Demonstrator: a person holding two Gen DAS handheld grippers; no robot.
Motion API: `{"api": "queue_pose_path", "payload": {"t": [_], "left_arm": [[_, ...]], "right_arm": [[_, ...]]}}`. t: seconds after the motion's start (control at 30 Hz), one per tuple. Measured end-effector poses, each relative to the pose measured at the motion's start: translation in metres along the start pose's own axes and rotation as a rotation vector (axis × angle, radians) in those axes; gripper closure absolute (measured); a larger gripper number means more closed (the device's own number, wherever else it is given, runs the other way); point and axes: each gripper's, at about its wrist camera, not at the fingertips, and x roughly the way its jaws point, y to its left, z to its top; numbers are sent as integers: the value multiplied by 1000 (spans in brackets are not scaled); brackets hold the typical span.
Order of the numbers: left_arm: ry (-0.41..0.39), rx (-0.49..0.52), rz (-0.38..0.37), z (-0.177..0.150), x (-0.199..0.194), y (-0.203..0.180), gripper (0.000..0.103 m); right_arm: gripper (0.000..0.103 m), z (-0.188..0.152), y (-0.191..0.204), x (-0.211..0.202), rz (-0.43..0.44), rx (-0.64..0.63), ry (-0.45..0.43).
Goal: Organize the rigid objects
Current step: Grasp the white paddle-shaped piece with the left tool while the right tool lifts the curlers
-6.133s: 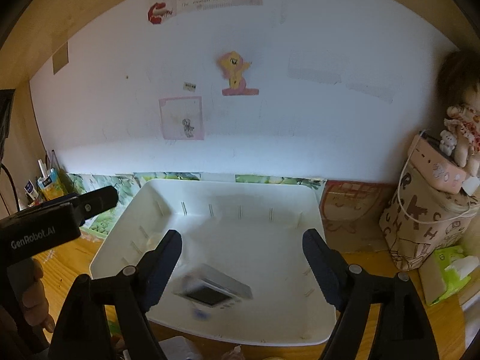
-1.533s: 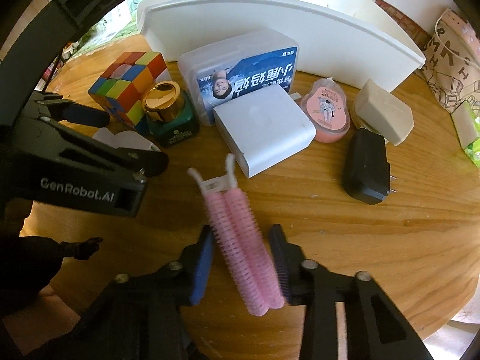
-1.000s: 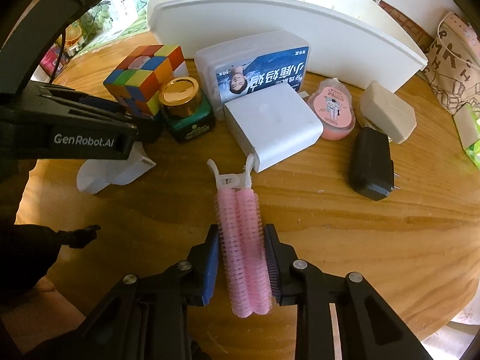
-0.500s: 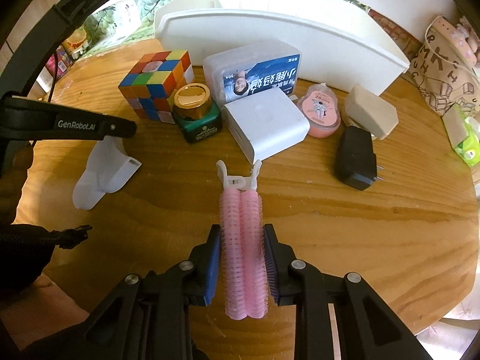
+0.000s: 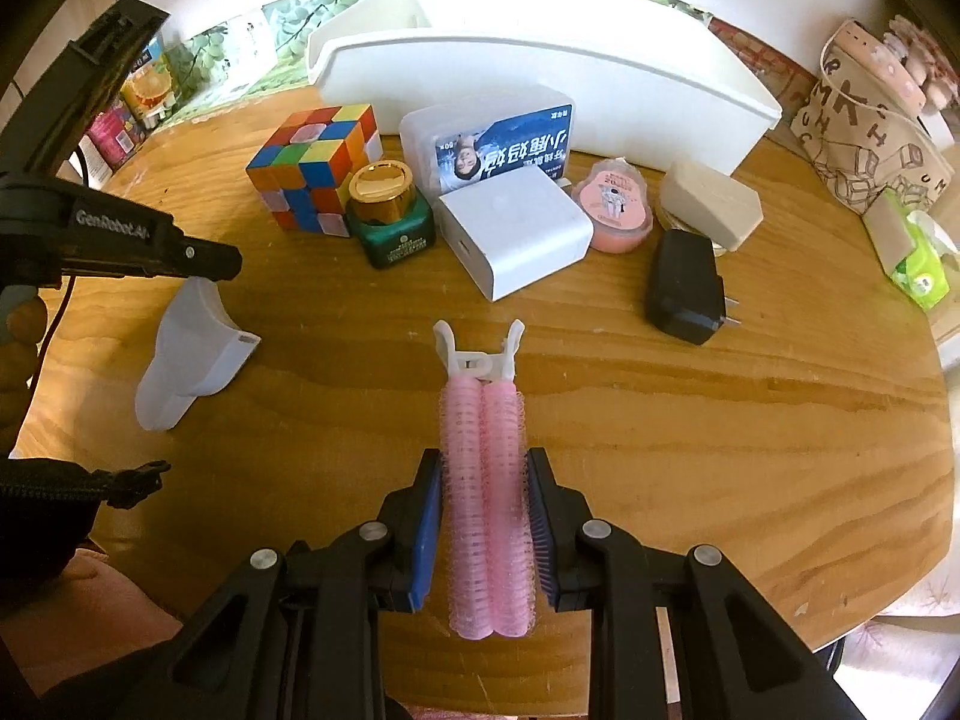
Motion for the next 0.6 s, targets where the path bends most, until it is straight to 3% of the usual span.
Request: {"api": "queue_pose_path", "payload": {"t": [0.1, 0.2, 0.27, 0.33, 0.37, 0.43, 0.6], "left_arm": [[-14, -3, -11, -3, -5, 4, 93], [-22, 7, 8, -18, -16, -14, 78], [-27, 11, 21, -27, -18, -21, 50], [-30, 15, 33, -33, -21, -19, 37], [-29, 16, 45, -32, -17, -41, 31], [-18, 23, 66, -34, -16, -43, 24], [38, 47, 106, -37, -1, -57, 23]], "right_arm": [[76, -3, 0, -2, 2, -4, 2], [76, -7, 2, -3, 5, -12, 2], [76, -8, 4, -4, 7, -19, 1], [76, -9, 6, -6, 8, -26, -3], [76, -10, 6, -7, 9, -27, -5], [76, -12, 6, -7, 11, -28, -6], [76, -17, 7, -8, 15, -28, -7]]}}
